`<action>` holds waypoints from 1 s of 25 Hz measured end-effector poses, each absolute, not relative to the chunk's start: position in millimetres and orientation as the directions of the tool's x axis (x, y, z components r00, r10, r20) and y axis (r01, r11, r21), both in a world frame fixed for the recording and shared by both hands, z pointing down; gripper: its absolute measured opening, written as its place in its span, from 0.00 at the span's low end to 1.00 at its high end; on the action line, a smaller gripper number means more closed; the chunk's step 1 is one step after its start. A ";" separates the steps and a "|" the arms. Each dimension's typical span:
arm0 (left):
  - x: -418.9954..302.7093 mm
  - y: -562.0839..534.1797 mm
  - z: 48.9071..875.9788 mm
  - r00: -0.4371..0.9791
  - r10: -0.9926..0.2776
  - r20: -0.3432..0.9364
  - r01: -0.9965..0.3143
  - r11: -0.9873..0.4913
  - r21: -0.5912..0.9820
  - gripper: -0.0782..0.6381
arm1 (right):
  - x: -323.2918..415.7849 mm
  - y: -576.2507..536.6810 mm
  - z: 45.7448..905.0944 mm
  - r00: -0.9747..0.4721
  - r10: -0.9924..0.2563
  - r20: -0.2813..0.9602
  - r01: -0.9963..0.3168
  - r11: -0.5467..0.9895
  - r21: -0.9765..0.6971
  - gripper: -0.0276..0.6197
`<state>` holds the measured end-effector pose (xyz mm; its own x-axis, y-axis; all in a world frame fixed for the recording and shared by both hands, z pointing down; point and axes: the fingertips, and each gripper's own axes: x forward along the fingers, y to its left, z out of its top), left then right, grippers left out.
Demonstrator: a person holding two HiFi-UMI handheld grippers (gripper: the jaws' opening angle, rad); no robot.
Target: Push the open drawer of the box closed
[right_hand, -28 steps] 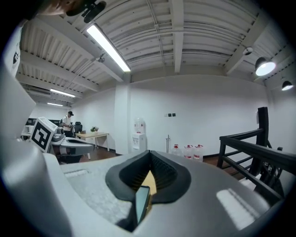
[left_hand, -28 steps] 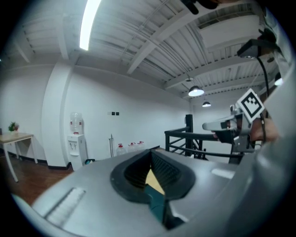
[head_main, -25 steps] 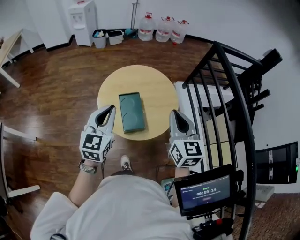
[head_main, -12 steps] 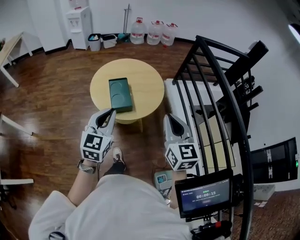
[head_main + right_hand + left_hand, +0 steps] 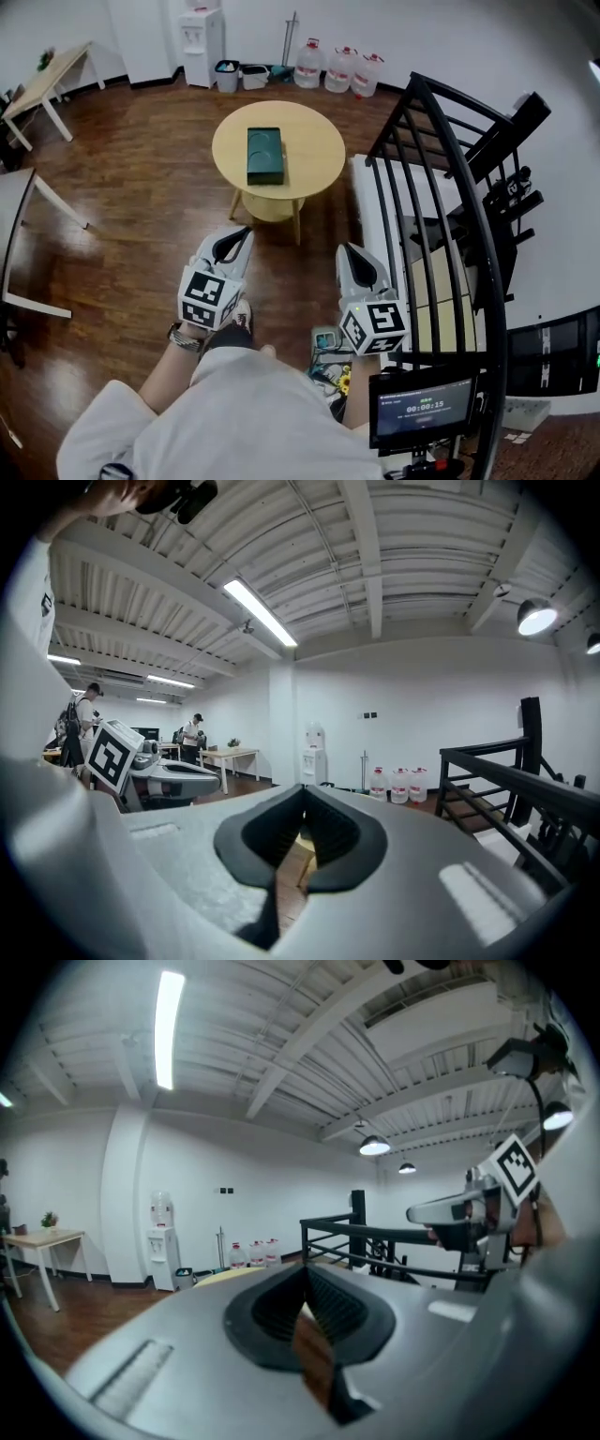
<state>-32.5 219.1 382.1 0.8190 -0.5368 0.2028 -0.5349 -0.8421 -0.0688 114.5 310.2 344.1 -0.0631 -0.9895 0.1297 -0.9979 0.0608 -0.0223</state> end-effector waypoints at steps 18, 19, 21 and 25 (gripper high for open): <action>-82.7 256.9 363.4 0.827 -0.527 0.197 -0.519 -0.850 -0.093 0.12 | 61.3 351.2 317.8 -0.021 -0.996 0.081 -1.000 0.022 0.008 0.05; -88.0 254.5 361.9 0.825 -0.530 0.193 -0.523 -0.847 -0.092 0.12 | 55.8 348.8 316.8 -0.024 -0.997 0.079 -1.000 0.025 0.015 0.05; -96.4 251.2 360.6 0.824 -0.535 0.187 -0.527 -0.844 -0.094 0.12 | 46.4 344.6 315.0 -0.030 -0.997 0.073 -0.999 0.032 0.026 0.05; -96.6 253.5 360.1 0.828 -0.531 0.181 -0.521 -0.847 -0.103 0.12 | 40.6 343.6 314.3 -0.031 -0.997 0.066 -0.998 0.035 0.055 0.05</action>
